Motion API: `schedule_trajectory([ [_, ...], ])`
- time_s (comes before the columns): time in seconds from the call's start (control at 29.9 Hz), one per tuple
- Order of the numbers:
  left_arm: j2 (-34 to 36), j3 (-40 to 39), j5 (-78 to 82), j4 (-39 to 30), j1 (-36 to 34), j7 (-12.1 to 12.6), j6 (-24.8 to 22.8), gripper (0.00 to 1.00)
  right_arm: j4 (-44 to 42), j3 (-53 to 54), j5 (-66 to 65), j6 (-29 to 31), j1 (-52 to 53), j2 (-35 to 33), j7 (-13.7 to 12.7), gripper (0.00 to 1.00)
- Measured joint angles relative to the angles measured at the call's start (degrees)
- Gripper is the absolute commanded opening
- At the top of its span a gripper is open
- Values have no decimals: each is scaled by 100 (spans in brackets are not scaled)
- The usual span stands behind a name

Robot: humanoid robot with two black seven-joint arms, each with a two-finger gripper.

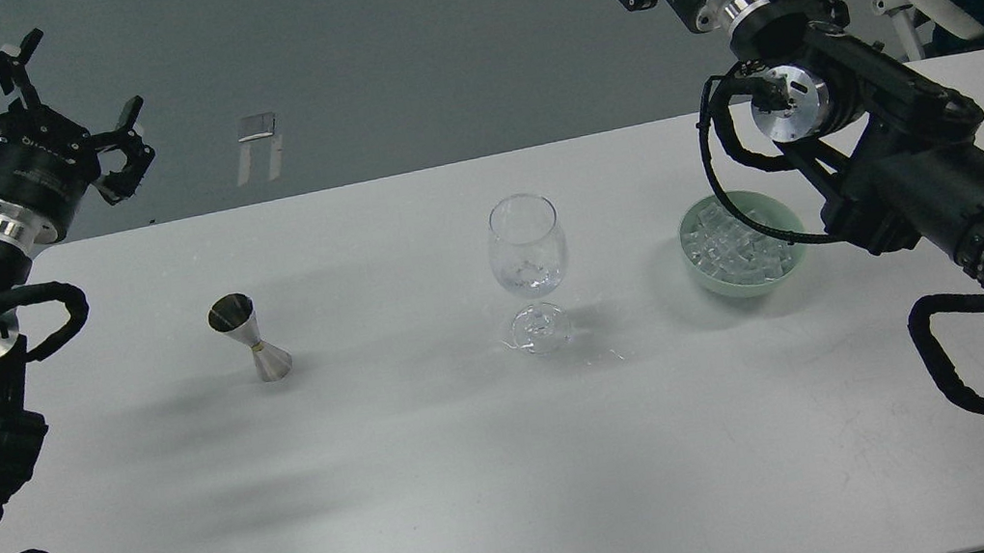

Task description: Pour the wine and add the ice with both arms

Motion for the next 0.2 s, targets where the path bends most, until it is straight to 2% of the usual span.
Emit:
schedule_trajectory([
  [0.2,-4,19,0,-30,46,21,0,99,-20,3,0,7,-15,46,7,100],
])
